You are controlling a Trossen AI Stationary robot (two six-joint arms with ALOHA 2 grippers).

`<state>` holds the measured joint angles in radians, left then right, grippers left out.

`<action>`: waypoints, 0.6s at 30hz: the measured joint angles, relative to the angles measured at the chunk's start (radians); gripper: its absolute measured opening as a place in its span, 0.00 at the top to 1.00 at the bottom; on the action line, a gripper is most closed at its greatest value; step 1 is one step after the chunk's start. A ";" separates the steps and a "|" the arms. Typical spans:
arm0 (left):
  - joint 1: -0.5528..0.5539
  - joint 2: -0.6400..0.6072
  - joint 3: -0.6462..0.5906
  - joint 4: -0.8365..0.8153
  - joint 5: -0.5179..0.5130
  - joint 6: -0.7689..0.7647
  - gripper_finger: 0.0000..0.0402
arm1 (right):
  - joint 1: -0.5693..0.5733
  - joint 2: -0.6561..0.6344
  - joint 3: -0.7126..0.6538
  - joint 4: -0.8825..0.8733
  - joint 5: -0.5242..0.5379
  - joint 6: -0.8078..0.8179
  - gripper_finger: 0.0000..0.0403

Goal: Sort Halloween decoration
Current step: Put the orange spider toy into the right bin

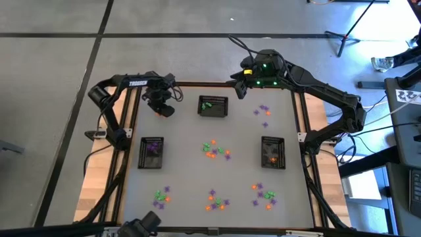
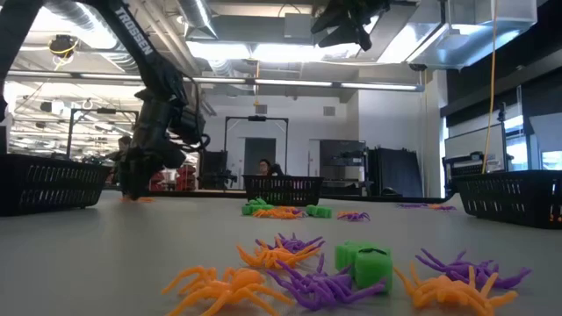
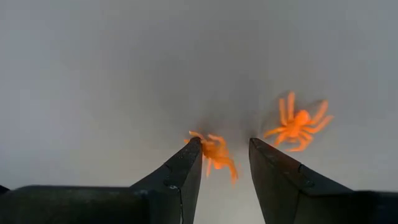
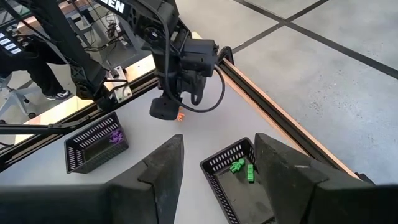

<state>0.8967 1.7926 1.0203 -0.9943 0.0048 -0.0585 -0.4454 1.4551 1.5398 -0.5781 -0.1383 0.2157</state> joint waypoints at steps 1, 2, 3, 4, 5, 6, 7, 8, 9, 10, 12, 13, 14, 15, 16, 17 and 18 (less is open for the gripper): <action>0.000 0.006 0.001 -0.001 0.000 -0.001 0.69 | 0.000 0.000 0.000 0.000 0.000 0.000 0.52; -0.001 0.011 0.002 -0.003 -0.001 -0.008 0.69 | 0.000 0.000 0.000 0.000 0.000 0.000 0.52; -0.004 0.016 0.004 -0.004 -0.007 -0.013 0.69 | 0.000 0.000 0.000 0.000 0.000 0.000 0.52; -0.007 0.017 0.004 -0.004 -0.016 -0.015 0.69 | 0.000 0.000 0.000 0.000 0.000 0.000 0.52; -0.008 0.017 0.003 -0.003 -0.028 -0.016 0.69 | 0.000 0.000 0.000 0.000 0.000 0.000 0.52; -0.011 0.017 0.003 0.001 -0.035 -0.014 0.70 | 0.000 0.000 0.000 0.000 0.000 0.000 0.52; -0.013 0.017 0.003 0.003 -0.038 -0.013 0.71 | 0.000 0.000 0.000 0.000 0.000 -0.001 0.52; -0.014 0.017 0.003 0.004 -0.040 -0.012 0.73 | 0.000 0.000 0.000 0.000 0.000 -0.002 0.52; -0.014 0.017 0.003 0.003 -0.040 -0.011 0.75 | 0.000 0.000 0.000 0.000 0.000 -0.003 0.52; -0.014 0.017 0.002 0.003 -0.040 -0.010 0.77 | 0.000 0.000 0.000 0.000 0.000 -0.003 0.52; -0.014 0.017 0.002 0.003 -0.040 -0.010 0.83 | 0.000 0.000 0.000 0.000 0.000 -0.003 0.52; -0.014 0.015 0.002 0.003 -0.041 -0.010 0.86 | 0.000 0.000 0.000 0.000 0.000 -0.003 0.52; -0.013 0.012 0.001 0.003 -0.041 -0.004 0.89 | 0.000 0.000 0.000 0.000 0.000 -0.003 0.52; -0.013 0.009 0.000 0.003 -0.044 0.006 0.93 | 0.000 0.000 0.000 0.000 0.000 -0.003 0.52; -0.014 0.006 0.000 0.003 -0.049 0.012 0.96 | 0.000 0.000 0.000 0.000 0.000 -0.003 0.52; -0.014 0.001 0.000 0.004 -0.053 0.013 0.98 | 0.000 0.000 0.000 0.000 0.000 -0.004 0.52; -0.013 -0.005 0.000 0.004 -0.061 0.014 0.98 | 0.000 0.000 0.000 0.001 0.000 -0.004 0.52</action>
<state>0.8833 1.7879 1.0207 -0.9902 -0.0557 -0.0445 -0.4454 1.4551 1.5398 -0.5774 -0.1383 0.2119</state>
